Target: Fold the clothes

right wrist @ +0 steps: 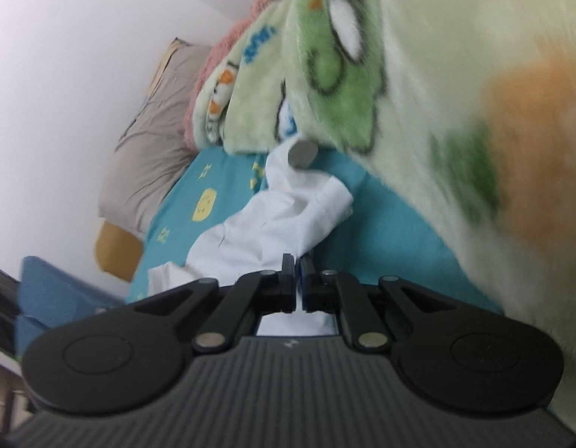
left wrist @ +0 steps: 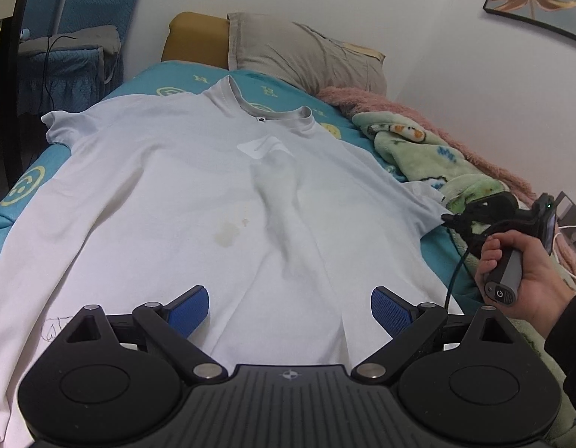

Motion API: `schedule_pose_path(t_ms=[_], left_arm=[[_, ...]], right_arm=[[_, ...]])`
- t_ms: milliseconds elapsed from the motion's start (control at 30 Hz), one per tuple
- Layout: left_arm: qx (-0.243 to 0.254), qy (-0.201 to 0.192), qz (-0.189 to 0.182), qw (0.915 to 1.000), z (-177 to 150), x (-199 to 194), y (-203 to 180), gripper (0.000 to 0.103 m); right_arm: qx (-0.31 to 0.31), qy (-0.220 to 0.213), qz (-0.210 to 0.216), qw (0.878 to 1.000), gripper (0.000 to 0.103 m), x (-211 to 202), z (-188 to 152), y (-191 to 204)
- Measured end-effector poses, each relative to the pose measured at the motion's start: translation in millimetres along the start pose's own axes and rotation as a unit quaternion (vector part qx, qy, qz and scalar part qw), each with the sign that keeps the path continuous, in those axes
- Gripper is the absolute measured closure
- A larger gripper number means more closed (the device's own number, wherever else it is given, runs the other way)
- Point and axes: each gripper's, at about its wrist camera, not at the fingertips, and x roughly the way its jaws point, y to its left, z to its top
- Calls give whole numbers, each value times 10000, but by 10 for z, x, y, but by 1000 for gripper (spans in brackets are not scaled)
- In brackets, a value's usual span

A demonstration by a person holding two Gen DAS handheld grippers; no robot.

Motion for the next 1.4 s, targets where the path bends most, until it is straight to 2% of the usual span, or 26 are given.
schedule_pose_path(t_ms=[67, 133, 200, 267, 367, 467, 633, 867, 933, 967, 1000, 1067, 1233, 1400], left_arm=[[12, 2, -19, 10000, -7, -7, 14, 8], [12, 29, -11, 10000, -13, 10, 30, 8], [-5, 81, 0, 10000, -23, 47, 43, 8], [-21, 133, 11, 9999, -34, 86, 56, 8], [-80, 201, -2, 9998, -42, 142, 85, 8], [-160, 240, 8, 9996, -32, 192, 113, 8], [-275, 371, 25, 9989, -38, 304, 130, 8], [-320, 338, -38, 9989, -9, 308, 141, 8], [-382, 326, -63, 9987, 10, 305, 156, 8], [-413, 319, -75, 9986, 20, 304, 164, 8], [-445, 313, -87, 9985, 30, 303, 172, 8], [-509, 299, -112, 9982, 51, 301, 188, 8], [-510, 108, -113, 9986, 129, 205, 192, 8], [-477, -121, 3, 9988, 264, 40, 221, 8]], right_arm=[[123, 147, 31, 9998, 93, 54, -15, -44], [34, 201, 83, 9998, 83, 109, -45, -47], [0, 196, 197, 9996, 42, 166, -82, -58], [25, 59, 252, 9997, 32, 218, -102, -69], [63, -158, 418, 9990, 32, 318, -105, -78], [3, -85, 753, 9971, 33, 482, -67, -70], [-329, -341, 902, 9948, 34, 730, -27, 19], [-809, -720, 339, 9935, 35, 1140, 94, 376], [-1080, -657, -15, 9920, 60, 1210, 133, 497], [-1192, -700, -124, 9903, 87, 1190, 158, 544], [-1303, -743, -232, 9884, 92, 1171, 183, 591], [-1520, -844, -427, 9838, 94, 1111, 238, 681], [-2020, -1306, -606, 9687, 97, 680, 424, 910], [-2809, -1557, -737, 9441, 97, 293, 340, 1400]])
